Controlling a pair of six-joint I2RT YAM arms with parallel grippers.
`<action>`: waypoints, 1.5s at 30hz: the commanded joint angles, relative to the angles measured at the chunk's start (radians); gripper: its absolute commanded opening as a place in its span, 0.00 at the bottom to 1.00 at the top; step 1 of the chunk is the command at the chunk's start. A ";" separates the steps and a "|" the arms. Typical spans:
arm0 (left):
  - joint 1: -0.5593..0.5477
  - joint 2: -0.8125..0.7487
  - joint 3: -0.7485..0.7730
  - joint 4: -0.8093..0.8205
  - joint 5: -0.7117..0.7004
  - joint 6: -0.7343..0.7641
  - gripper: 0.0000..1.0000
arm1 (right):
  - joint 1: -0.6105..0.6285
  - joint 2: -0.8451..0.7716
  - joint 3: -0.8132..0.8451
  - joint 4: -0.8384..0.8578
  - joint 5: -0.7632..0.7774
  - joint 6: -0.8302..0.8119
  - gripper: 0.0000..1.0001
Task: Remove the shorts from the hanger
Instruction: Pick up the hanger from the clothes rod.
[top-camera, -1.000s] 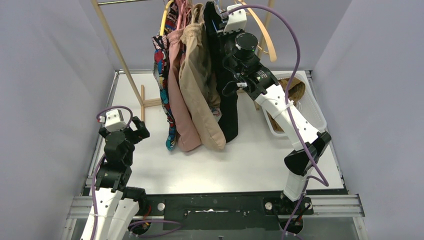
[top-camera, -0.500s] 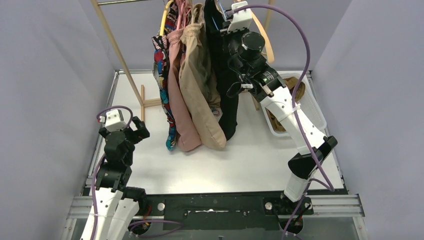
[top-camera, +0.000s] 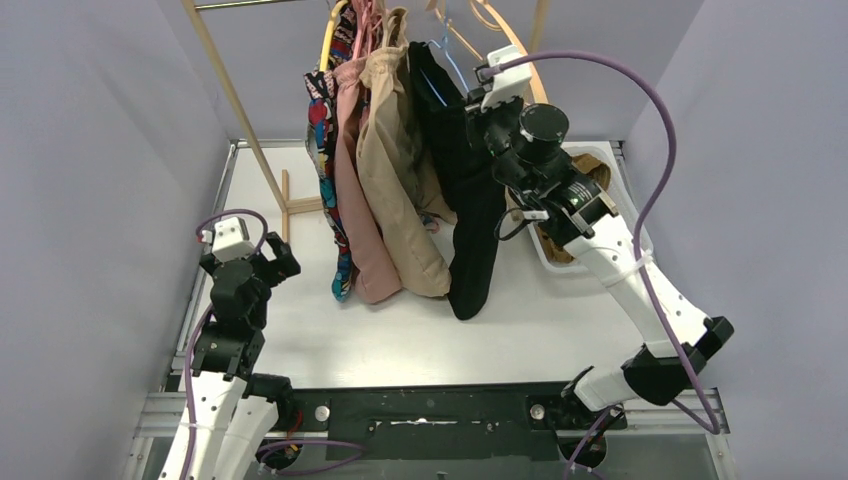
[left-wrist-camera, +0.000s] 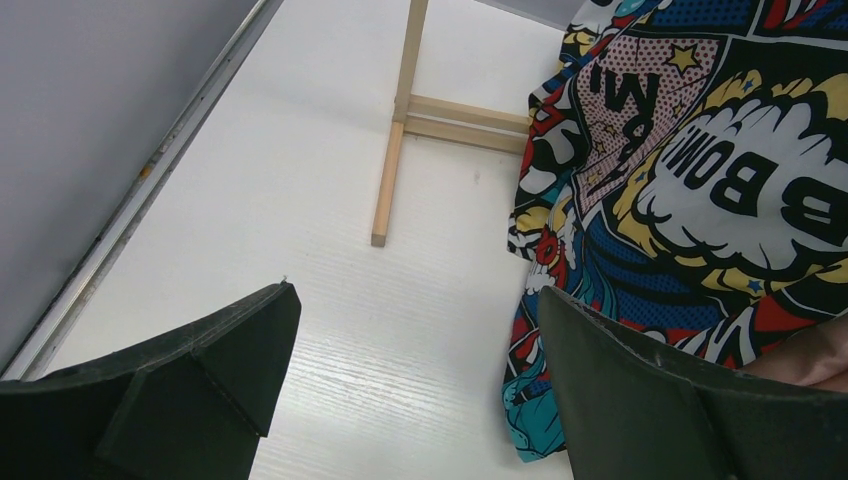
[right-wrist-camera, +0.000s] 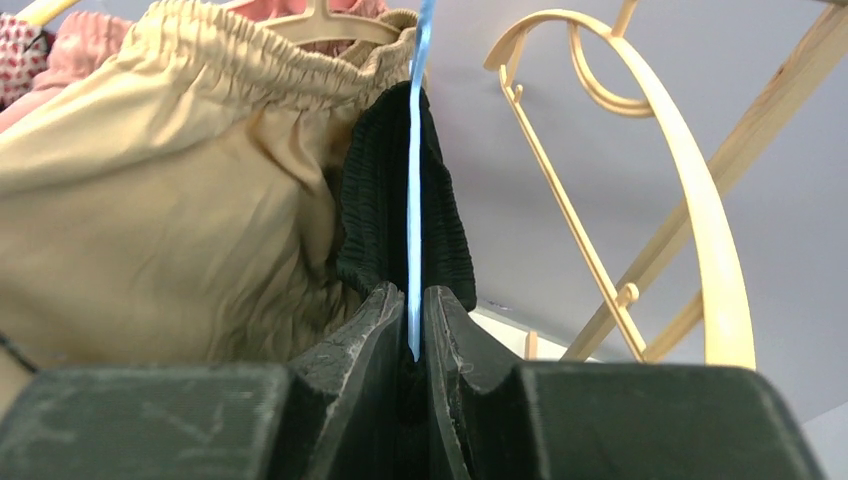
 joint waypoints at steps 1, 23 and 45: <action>0.007 0.010 0.026 0.035 -0.011 -0.001 0.91 | 0.007 -0.137 -0.086 0.072 -0.095 0.034 0.00; 0.006 0.053 0.026 0.042 0.059 -0.012 0.91 | -0.001 -0.851 -0.817 -0.045 -0.350 0.257 0.00; 0.007 0.026 0.030 0.043 0.053 -0.017 0.91 | 0.014 -1.090 -0.905 0.053 -0.768 0.203 0.00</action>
